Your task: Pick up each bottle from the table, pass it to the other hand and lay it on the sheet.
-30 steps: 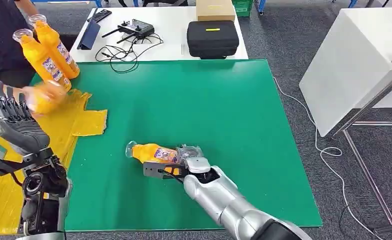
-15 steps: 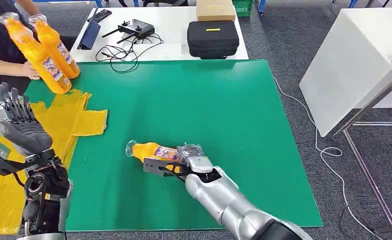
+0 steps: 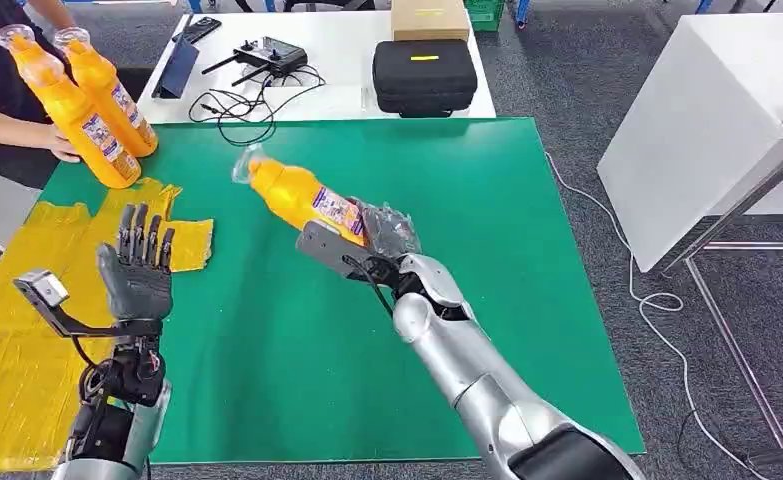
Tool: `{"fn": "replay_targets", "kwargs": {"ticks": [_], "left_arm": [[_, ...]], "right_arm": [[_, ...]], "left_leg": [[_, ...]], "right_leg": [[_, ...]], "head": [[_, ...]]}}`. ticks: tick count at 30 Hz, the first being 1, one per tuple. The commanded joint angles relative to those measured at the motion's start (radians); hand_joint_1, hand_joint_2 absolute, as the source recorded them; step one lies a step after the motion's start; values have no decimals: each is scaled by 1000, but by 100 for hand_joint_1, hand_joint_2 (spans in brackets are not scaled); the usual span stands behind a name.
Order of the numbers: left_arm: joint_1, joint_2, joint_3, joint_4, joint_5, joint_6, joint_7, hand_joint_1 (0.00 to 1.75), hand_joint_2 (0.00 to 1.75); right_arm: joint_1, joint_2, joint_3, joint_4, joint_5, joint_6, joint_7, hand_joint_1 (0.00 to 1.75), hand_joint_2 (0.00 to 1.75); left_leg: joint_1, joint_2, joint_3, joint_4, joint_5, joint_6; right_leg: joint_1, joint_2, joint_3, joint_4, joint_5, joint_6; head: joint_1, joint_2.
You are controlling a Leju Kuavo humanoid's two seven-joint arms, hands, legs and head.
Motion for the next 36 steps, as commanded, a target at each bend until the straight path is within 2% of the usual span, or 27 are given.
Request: {"fn": "replay_targets", "kwargs": {"ticks": [1,10,12,14,18,24,31,36], "left_arm": [[-20,-33,-68,44,82,-57,95,0,175],[-60,-68,-136,62,97,-63,105,0,175],[-84,-92,-175,70,95,-51,115,0,175],[-95,-104,-207,59,103,-26,115,0,175],[-88,-99,-237,25,111,-7,120,0,175],[-83,-92,-239,15,119,-8,125,0,175],[-32,-106,-289,-151,149,14,187,0,175],[-14,-111,-329,-218,160,14,220,0,175]], "right_arm": [[-60,-5,-23,-29,-44,-37,-27,175,175],[-93,36,-4,47,-54,-29,8,175,175],[-94,37,71,45,-98,-10,45,175,175],[-94,37,220,30,-205,1,97,175,175],[-98,37,410,9,-343,5,153,175,175],[-104,37,448,13,-380,-7,160,175,175],[-100,37,773,10,-586,-9,246,175,175],[-60,37,877,6,-626,0,290,175,175]], "left_leg": [[0,-2,1,1,-1,1],[0,-2,-1,1,-1,1],[0,-3,0,1,-1,1],[1,-4,0,2,-2,1],[0,-1,-2,1,-1,1],[0,-1,-2,1,-1,0],[1,0,0,1,-2,1],[1,-3,2,0,-2,1]], "right_leg": [[1,-5,3,0,-2,1],[0,-4,1,0,-1,1],[1,-5,1,0,-2,1],[1,-6,2,1,-2,1],[0,-3,0,0,0,1],[0,-2,0,0,-1,0],[1,-2,1,0,-1,1],[1,-5,4,-1,-2,1]], "head": [[0,0],[0,0],[0,0],[0,0],[0,0],[0,0],[0,0],[0,0]]}}
